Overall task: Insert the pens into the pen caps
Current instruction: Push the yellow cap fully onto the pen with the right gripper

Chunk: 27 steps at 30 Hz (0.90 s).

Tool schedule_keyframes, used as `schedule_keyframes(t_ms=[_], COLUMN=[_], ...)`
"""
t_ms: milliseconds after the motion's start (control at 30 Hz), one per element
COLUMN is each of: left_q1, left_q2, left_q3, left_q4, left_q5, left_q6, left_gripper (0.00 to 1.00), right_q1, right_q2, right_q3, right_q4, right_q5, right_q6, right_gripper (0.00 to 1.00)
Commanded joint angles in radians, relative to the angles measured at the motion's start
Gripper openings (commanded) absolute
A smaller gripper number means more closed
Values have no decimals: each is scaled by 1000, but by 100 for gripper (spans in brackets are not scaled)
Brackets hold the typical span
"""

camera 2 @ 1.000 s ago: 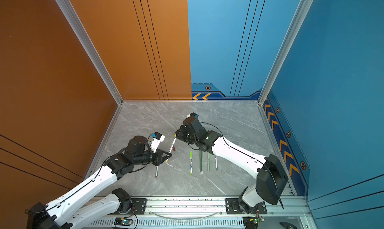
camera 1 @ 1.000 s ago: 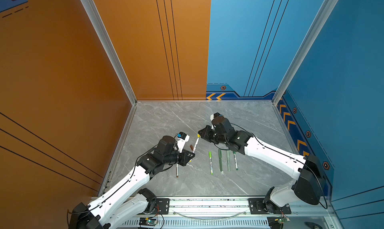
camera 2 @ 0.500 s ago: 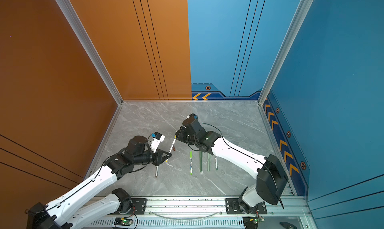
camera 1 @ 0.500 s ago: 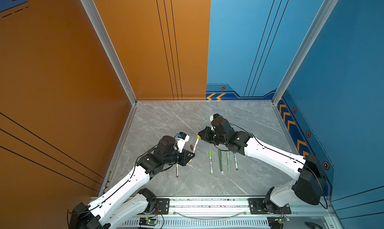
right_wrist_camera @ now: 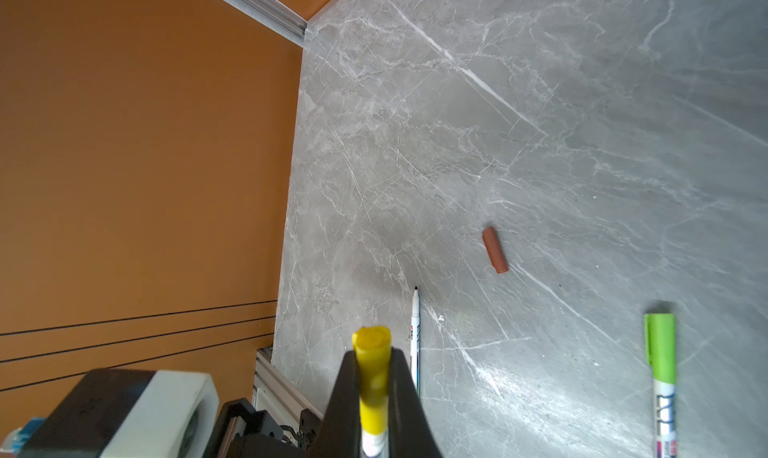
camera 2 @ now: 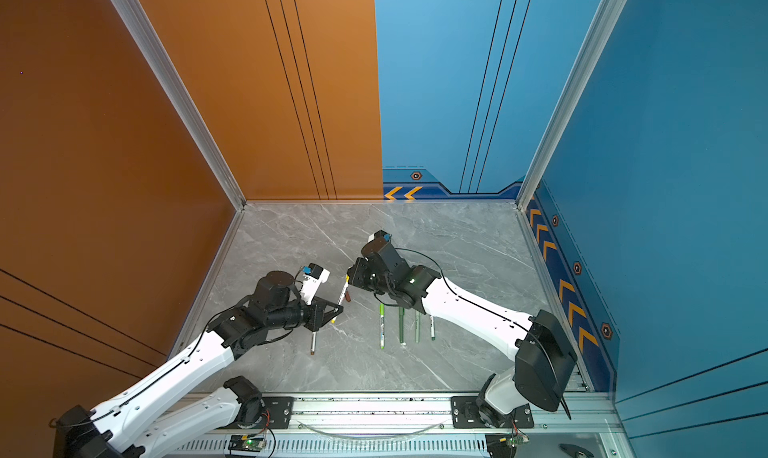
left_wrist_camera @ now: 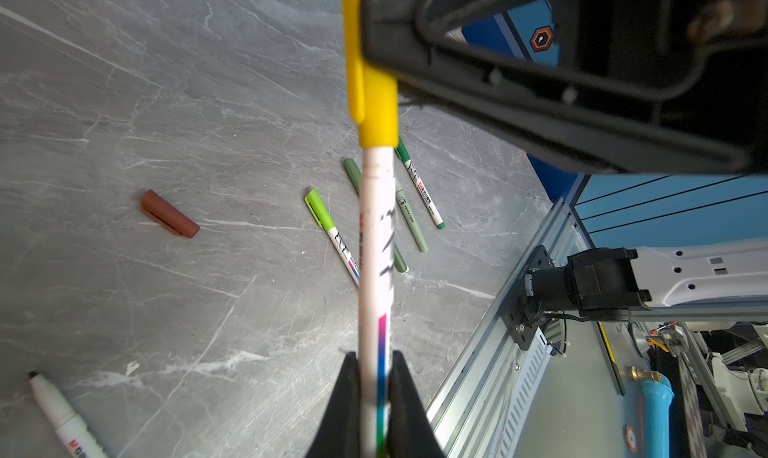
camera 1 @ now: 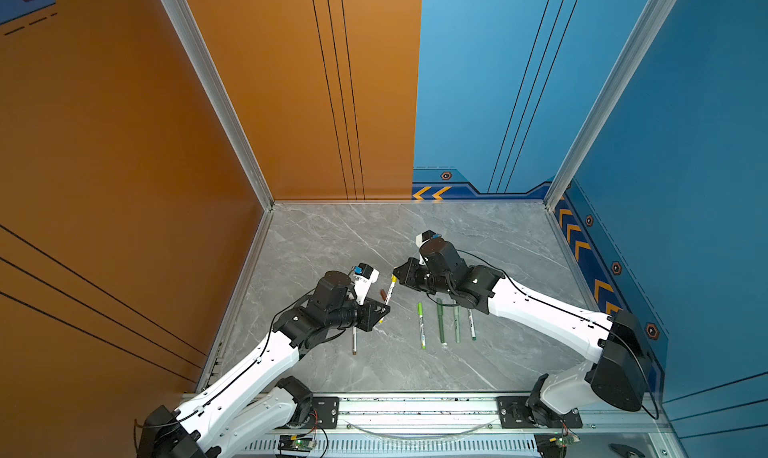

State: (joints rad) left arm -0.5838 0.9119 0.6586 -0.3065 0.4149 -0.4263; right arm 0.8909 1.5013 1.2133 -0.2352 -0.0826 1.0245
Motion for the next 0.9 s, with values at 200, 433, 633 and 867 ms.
schedule_keyframes(t_ms=[200,433,633,867], left_q1=[-9,-18,-19,1], left_q2=[6,52,116,194], left_q3=[26,90,215,341], left_q4=[73,300,380,422], left_q5=[-59,-136,-193,-212], left_q6=[-19,-25,56,113], left_gripper=[0,0,0,0], right_q1=[67,86,109,145], right_q2=[74,133,199,278], right_q3=[-30,-26,-21,7], right_q4=[3,0,-16,-14], right_q5=[-79,-121,-187,-245], right_q6=[21,52,74,74], right_gripper=[0,0,0,0])
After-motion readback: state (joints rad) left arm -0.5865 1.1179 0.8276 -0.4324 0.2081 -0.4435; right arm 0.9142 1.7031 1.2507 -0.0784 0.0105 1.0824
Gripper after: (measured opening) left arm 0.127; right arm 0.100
